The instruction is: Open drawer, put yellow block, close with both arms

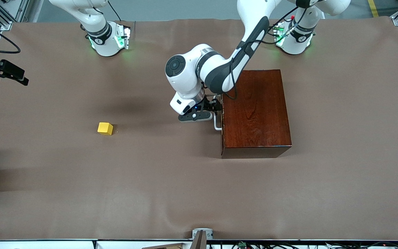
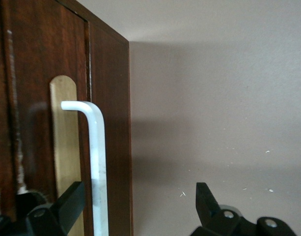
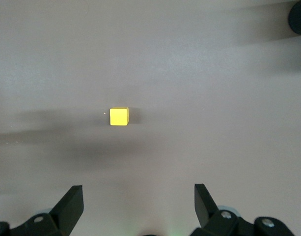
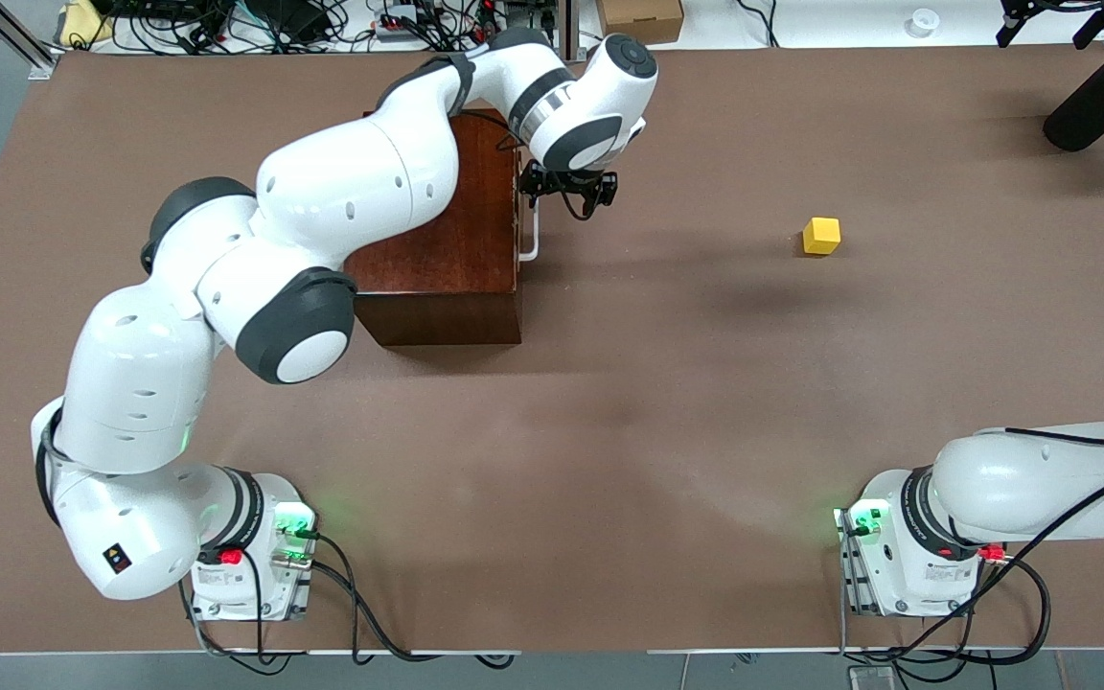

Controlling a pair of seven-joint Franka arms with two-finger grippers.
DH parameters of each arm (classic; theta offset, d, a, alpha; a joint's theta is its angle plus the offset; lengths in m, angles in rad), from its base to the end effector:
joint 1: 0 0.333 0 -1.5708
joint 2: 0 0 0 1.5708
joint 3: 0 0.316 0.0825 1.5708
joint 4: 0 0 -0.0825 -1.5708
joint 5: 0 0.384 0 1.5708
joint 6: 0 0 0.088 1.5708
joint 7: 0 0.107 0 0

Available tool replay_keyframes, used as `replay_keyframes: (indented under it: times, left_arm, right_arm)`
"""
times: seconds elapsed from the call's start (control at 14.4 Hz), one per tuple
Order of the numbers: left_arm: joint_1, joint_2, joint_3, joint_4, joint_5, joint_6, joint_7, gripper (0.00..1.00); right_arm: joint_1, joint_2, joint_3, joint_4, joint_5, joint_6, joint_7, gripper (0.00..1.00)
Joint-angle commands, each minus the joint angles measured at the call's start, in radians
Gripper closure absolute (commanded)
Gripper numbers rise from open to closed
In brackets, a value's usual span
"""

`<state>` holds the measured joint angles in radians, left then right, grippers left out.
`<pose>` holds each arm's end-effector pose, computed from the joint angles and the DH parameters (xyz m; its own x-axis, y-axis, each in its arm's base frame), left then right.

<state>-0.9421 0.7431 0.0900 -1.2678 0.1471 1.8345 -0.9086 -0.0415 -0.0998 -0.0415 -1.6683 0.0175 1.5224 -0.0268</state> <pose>0.4750 -0.5484 0.3032 0.9989 -0.0183 0.0425 -0.0067 -0.9659 -0.2589 0.5157 -0.0421 0.6281 0.9975 -0.0548 -0.0456 -0.0559 -0.9982 -0.0229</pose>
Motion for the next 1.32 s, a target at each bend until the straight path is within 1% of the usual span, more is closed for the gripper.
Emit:
replay_keyframes:
  times: [0.0,0.28,0.49,0.9,1.04,1.25]
  left_arm:
    - [-0.009,0.019,0.001,0.019,0.012,-0.02,0.007,0.0]
    - [-0.01,0.038,-0.004,0.025,0.009,-0.017,-0.004,0.0]
    - [-0.01,0.036,-0.029,0.027,0.008,0.006,-0.056,0.0]
    - [-0.01,0.053,-0.027,0.028,-0.102,0.187,-0.082,0.0]
    - [-0.01,0.059,-0.027,0.028,-0.104,0.236,-0.092,0.0]
    - [-0.01,0.067,-0.044,0.041,-0.106,0.261,-0.096,0.0]
  right_arm:
    - [0.002,-0.001,0.0,0.004,-0.002,-0.007,-0.008,0.0]
    - [0.0,-0.001,0.0,0.002,-0.001,-0.007,-0.01,0.0]
    - [0.002,-0.001,0.0,0.002,-0.002,-0.007,-0.008,0.0]
    - [0.0,-0.001,0.0,0.002,-0.001,-0.007,-0.008,0.0]
    - [-0.001,-0.001,0.0,0.002,-0.002,-0.007,-0.008,0.0]
    - [0.0,-0.001,0.0,0.004,-0.001,-0.007,-0.008,0.0]
